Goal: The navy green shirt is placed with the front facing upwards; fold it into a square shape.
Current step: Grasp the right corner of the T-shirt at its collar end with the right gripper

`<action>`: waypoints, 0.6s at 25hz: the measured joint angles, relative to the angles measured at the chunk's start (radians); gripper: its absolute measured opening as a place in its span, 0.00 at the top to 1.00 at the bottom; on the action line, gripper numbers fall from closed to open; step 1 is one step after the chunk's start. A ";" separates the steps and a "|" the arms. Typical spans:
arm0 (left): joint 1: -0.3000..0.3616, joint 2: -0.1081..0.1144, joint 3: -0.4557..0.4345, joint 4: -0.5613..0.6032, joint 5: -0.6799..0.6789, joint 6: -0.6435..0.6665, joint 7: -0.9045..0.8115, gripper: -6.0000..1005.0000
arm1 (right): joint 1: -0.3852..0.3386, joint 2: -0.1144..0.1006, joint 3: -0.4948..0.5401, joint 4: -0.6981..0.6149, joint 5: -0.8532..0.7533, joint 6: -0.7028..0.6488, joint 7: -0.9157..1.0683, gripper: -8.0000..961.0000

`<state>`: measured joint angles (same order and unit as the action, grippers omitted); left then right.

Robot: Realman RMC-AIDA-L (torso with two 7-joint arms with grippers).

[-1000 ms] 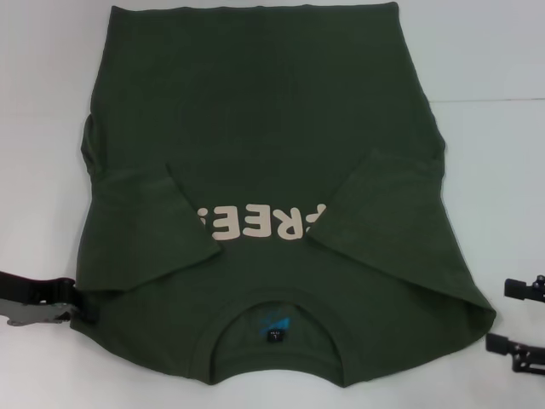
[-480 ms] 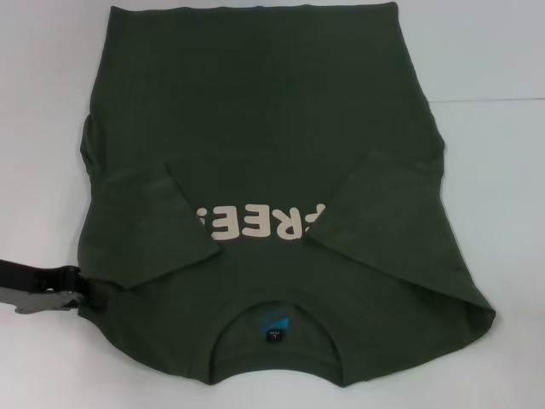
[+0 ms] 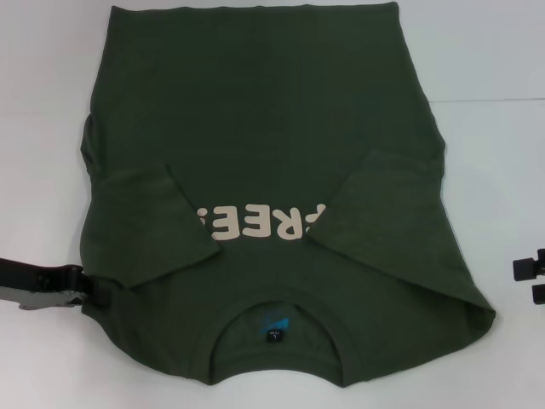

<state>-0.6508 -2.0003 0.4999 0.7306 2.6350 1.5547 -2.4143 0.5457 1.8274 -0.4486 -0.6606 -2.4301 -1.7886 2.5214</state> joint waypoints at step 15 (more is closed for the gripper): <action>0.006 0.001 -0.021 0.001 -0.015 -0.010 0.048 0.96 | 0.058 -0.004 -0.105 0.031 -0.038 0.067 0.151 0.12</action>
<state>-0.6445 -1.9994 0.4791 0.7318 2.6199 1.5445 -2.3664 0.6041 1.8235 -0.5540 -0.6295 -2.4684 -1.7213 2.6723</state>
